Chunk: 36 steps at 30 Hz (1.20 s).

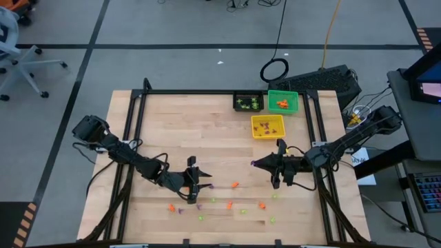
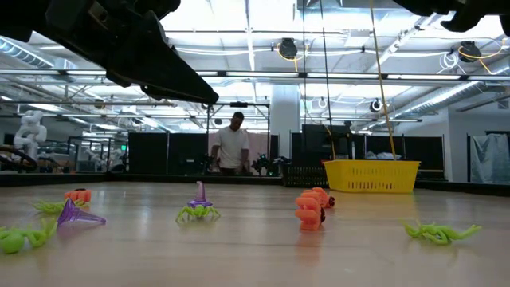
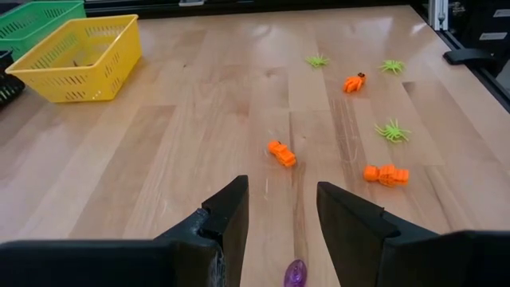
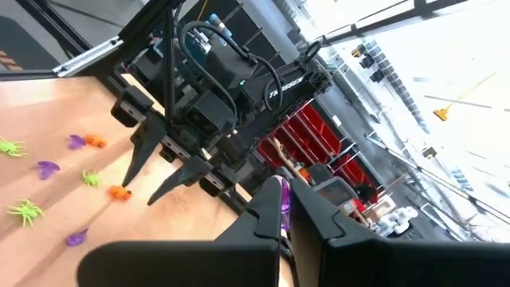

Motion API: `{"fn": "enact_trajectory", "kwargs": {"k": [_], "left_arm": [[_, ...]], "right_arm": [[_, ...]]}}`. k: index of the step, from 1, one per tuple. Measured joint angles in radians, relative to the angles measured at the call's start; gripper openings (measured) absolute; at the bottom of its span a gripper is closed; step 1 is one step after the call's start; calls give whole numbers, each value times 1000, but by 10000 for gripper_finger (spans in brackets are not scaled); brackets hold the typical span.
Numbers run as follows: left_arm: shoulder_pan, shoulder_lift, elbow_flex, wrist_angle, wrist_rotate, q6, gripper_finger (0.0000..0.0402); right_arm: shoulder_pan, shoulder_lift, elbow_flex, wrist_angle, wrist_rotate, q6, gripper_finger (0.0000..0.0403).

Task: Sort Halloween decoration
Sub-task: Put the violet witch hat toy into the yellow basket

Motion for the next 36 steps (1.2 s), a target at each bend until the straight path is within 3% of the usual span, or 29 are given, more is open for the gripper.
{"fn": "enact_trajectory", "kwargs": {"k": [36], "left_arm": [[0, 0, 0, 0, -14, 0, 152]], "right_arm": [[0, 0, 0, -15, 0, 429, 0]]}}
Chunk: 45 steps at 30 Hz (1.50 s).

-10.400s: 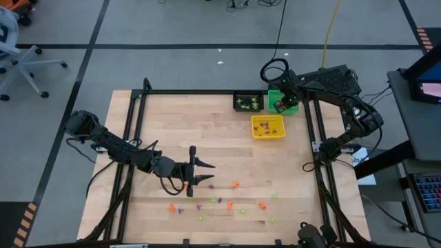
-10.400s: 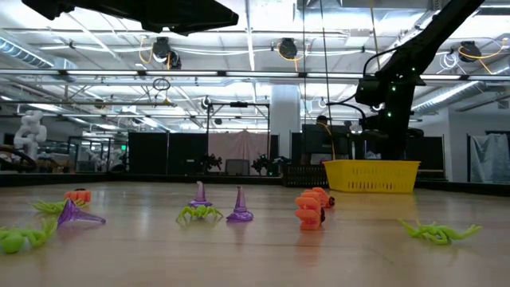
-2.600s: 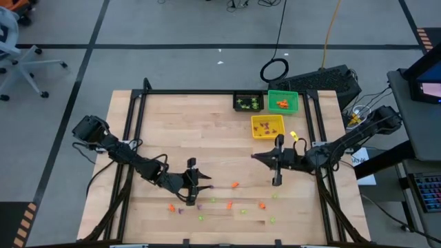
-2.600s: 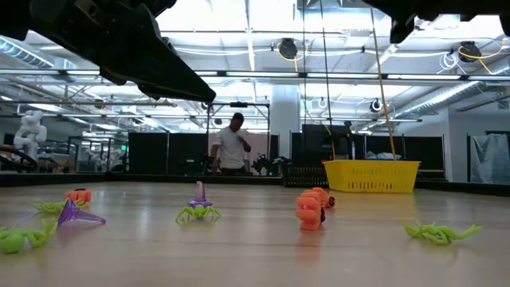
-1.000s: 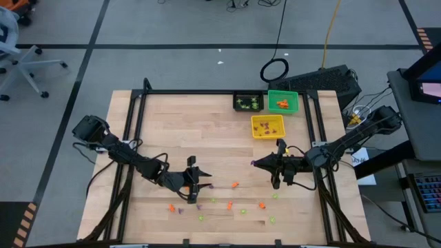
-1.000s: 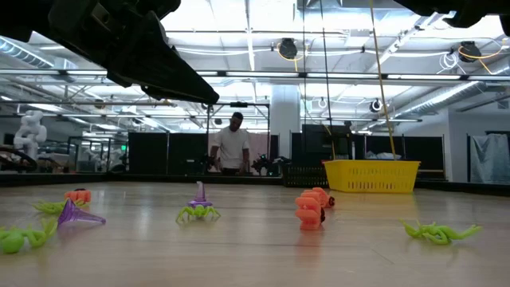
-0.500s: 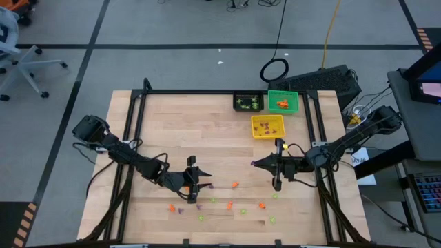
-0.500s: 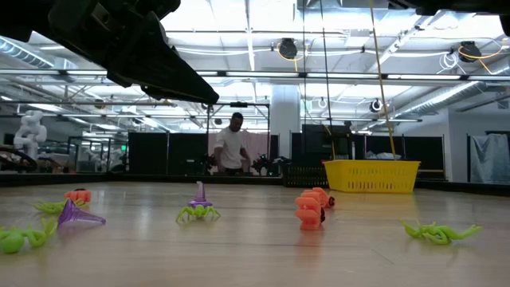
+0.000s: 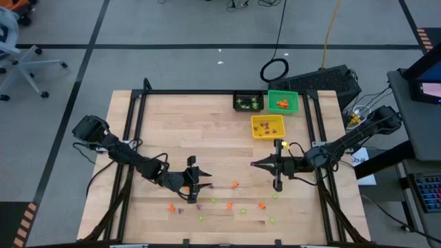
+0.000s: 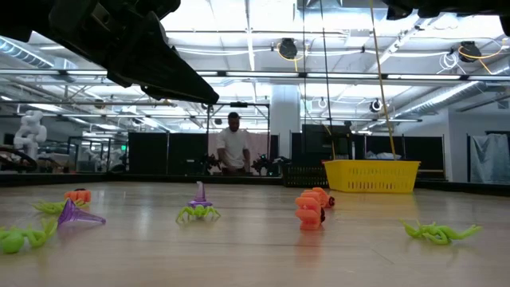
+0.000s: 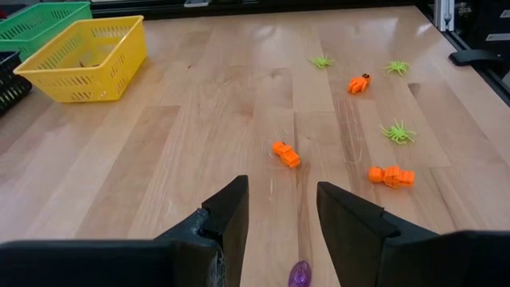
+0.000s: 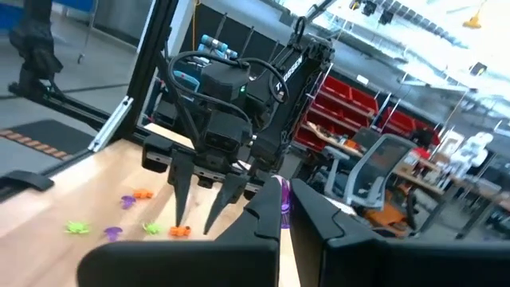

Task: Sort Halloween decoration
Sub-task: Put the violet witch hat toy into the yellow basket

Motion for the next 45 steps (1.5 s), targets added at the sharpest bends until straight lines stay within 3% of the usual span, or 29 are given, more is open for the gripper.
{"fn": "enact_trajectory", "kwargs": {"k": [12, 18, 24, 30, 36, 45], "left_arm": [[0, 0, 0, 0, 0, 0, 152], [0, 0, 0, 0, 0, -1, 152], [0, 0, 0, 0, 0, -1, 152], [0, 0, 0, 0, 0, -2, 152], [0, 0, 0, -3, 0, -2, 152], [0, 0, 0, 0, 0, -1, 152]], "right_arm": [[0, 0, 0, -5, 6, 188, 0], [-1, 0, 1, -15, 189, 224, 0], [-27, -1, 1, -91, 271, 283, 0], [-98, -16, 2, -231, 266, 414, 0], [-182, -119, 2, -482, 261, 560, 0], [-392, -254, 2, -806, 6, 613, 0]]}}
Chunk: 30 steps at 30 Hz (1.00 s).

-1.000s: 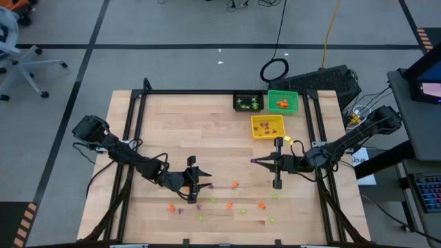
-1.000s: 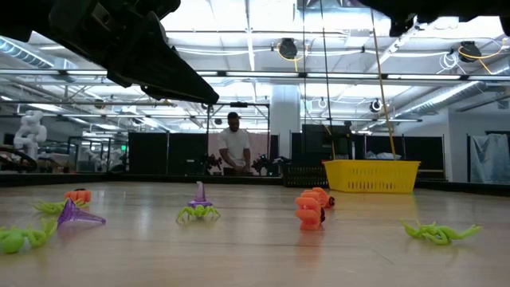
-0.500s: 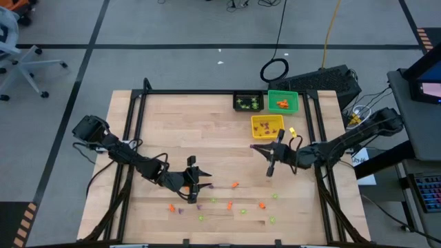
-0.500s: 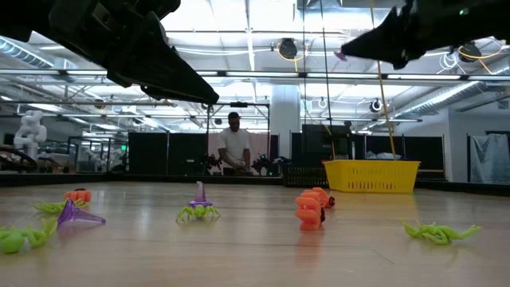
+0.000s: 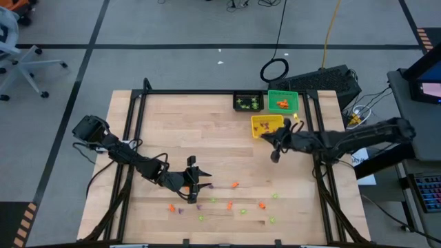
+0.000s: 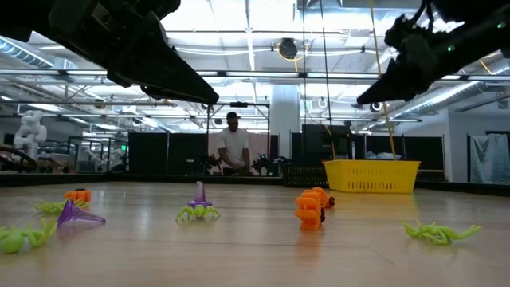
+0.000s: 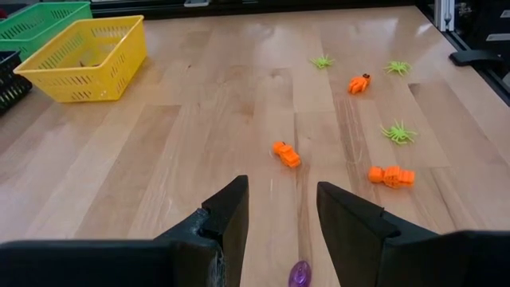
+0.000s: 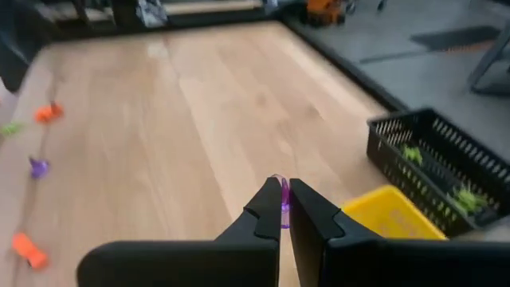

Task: Sort Halloween decoration
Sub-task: Put the violet witch hat toy into the yellow basket

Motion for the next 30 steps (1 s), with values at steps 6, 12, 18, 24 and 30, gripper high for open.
{"fn": "enact_trajectory", "kwargs": {"k": [6, 12, 18, 24, 30], "left_arm": [[0, 0, 0, 1, -11, 0, 152], [0, 0, 0, 1, -29, 1, 152], [0, 0, 0, 1, -30, 3, 152], [0, 0, 0, 0, -29, 4, 152], [0, 0, 0, 0, -29, 0, 152]], "right_arm": [[-168, 1, 0, -74, -156, -37, 0], [-322, 35, 14, -97, -263, -91, 0], [-416, 122, 86, -210, -267, -122, 0], [-482, 246, 117, -256, -266, -143, 0], [-542, 355, 117, -257, -265, -168, 0]]}}
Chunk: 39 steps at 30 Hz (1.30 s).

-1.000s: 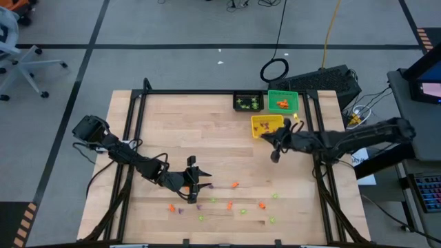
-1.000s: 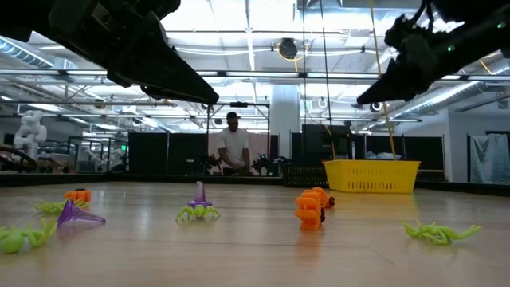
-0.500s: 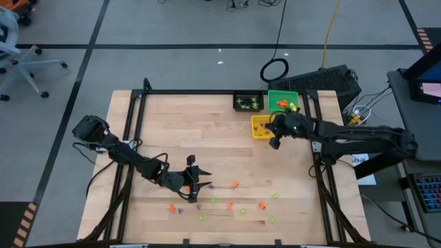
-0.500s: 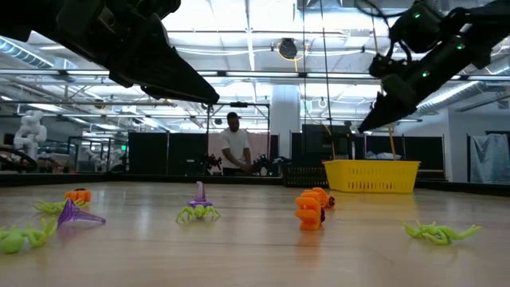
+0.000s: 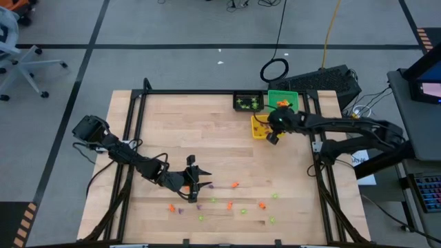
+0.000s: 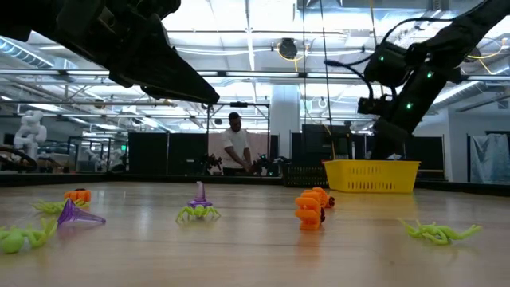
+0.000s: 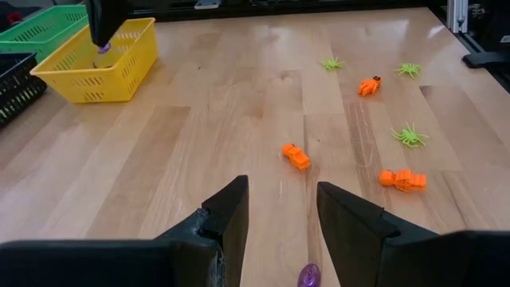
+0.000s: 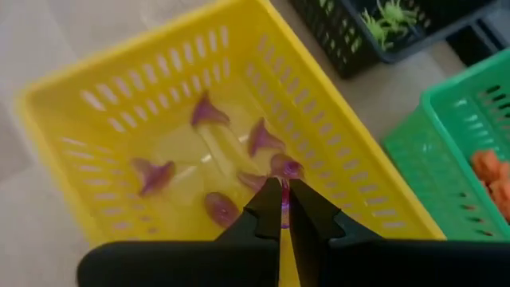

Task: Sort Halloween decoration
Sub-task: Put the violet witch hat toy into the yellow basket

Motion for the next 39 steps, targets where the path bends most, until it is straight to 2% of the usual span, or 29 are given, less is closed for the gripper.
{"fn": "enact_trajectory", "kwargs": {"k": [5, 8, 17, 22, 25, 29, 34, 39], "left_arm": [[0, 0, 0, 0, 0, 1, 152], [0, 0, 0, -2, 0, 1, 152], [0, 0, 0, -2, 0, 0, 152], [0, 0, 0, -3, 0, 0, 152], [0, 0, 0, -3, 1, -2, 152], [0, 23, 0, -8, 19, -1, 152], [4, 72, 0, -2, 32, 5, 152], [3, 89, 0, 4, 58, -21, 152]], "right_arm": [[-15, 32, 0, 9, 0, -2, 1], [-15, 29, 0, 17, 0, 0, 16], [-13, -27, 0, 17, -2, 84, 123], [34, -105, 0, 17, -65, 140, 157], [119, -171, 0, 16, -104, 176, 161], [301, -242, 0, 18, -90, 216, 159], [570, -267, 0, 33, 91, 222, 158], [777, -237, 0, 94, 163, 220, 158]]}}
